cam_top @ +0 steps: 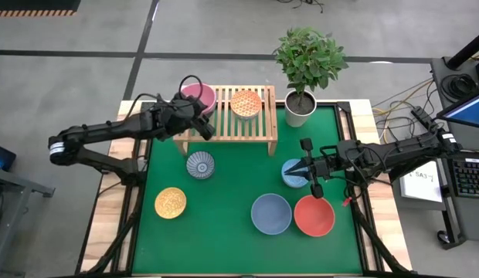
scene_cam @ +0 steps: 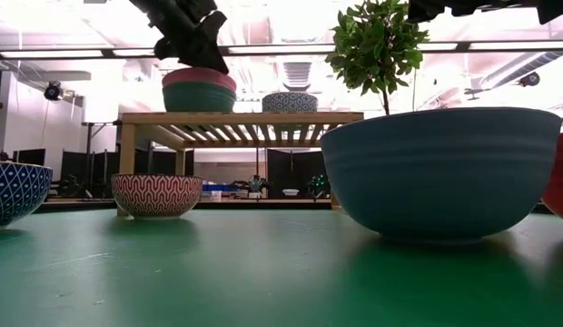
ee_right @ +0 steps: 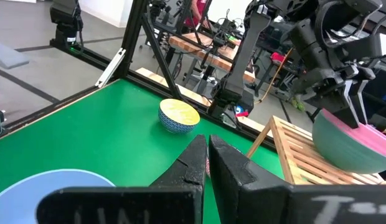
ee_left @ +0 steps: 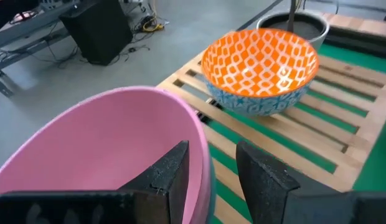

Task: Place and stack bowls onto a shelf
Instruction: Stack the small blue pattern bowl on the small orange bowl

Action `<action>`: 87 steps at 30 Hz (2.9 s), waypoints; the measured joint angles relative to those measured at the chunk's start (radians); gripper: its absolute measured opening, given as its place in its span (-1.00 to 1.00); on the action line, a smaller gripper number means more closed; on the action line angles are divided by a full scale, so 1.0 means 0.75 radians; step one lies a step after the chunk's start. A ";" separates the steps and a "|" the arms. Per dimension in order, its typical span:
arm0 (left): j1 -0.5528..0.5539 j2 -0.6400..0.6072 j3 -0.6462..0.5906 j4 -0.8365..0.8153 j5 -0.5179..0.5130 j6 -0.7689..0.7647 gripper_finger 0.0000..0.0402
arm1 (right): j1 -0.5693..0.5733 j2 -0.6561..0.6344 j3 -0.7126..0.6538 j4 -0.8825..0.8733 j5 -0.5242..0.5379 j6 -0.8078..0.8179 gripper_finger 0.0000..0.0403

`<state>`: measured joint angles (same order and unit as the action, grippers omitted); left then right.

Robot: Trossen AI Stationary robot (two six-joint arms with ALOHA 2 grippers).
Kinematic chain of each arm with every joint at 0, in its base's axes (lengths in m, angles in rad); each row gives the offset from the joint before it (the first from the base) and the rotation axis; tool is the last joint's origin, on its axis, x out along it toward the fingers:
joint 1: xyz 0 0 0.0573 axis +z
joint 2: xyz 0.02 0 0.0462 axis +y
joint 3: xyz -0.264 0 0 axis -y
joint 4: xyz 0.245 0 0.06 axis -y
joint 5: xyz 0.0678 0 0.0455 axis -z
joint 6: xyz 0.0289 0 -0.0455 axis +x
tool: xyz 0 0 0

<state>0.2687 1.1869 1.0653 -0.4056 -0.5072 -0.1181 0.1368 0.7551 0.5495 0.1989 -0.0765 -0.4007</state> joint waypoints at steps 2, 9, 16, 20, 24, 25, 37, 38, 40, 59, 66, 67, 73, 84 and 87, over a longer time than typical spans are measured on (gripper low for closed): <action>-0.024 -0.017 0.000 0.007 -0.001 0.001 -0.43 | 0.000 0.000 0.000 0.000 0.000 0.000 -0.96; -0.266 -0.075 0.000 -0.027 0.001 0.004 -0.43 | 0.001 0.000 0.000 0.000 0.001 0.013 -0.96; -0.609 -0.038 0.000 -0.247 0.152 -0.159 -0.42 | 0.001 0.000 0.000 0.001 0.035 0.030 -0.96; -0.705 0.036 -0.001 -0.388 0.155 -0.330 -0.38 | 0.000 0.000 0.000 0.010 0.046 0.041 -0.96; -0.718 0.132 -0.002 -0.453 0.155 -0.380 -0.23 | 0.001 0.000 0.000 0.010 0.046 0.046 -0.96; -0.718 0.159 -0.002 -0.460 0.155 -0.379 -0.17 | 0.001 0.000 0.000 0.011 0.046 0.045 -0.96; -0.702 0.468 -0.003 -0.567 0.175 -0.342 0.14 | 0.001 0.000 0.000 0.000 0.045 0.014 -0.96; -0.695 0.485 -0.003 -0.567 0.176 -0.339 0.14 | 0.001 0.000 0.000 -0.004 0.045 0.013 -0.96; -0.678 0.511 -0.010 -0.565 0.176 -0.337 0.13 | 0.001 0.000 0.000 -0.008 0.045 0.013 -0.96; -0.627 0.537 -0.205 -0.356 0.177 -0.355 -0.57 | 0.000 0.000 0.000 -0.008 0.046 0.009 -0.96; -0.637 0.536 -0.191 -0.360 0.214 -0.394 -0.94 | 0.001 0.000 0.000 -0.009 0.047 0.010 -0.96; -0.648 0.536 -0.179 -0.367 0.230 -0.404 -0.95 | 0.001 0.000 0.000 -0.009 0.047 0.010 -0.96; -0.771 0.536 -0.012 -0.405 0.287 -0.403 -0.98 | 0.000 0.000 0.001 -0.010 0.047 0.014 -0.96; -0.862 0.535 0.590 -0.524 0.246 0.184 -0.99 | 0.001 -0.003 0.001 0.001 0.046 0.019 -0.96; -0.816 0.535 0.716 -0.585 0.167 0.370 -0.99 | 0.001 -0.010 0.001 0.001 0.046 0.019 -0.96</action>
<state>-0.3435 1.5883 1.6020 -0.8443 -0.3822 0.1592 0.1371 0.7476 0.5499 0.1993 -0.0418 -0.3862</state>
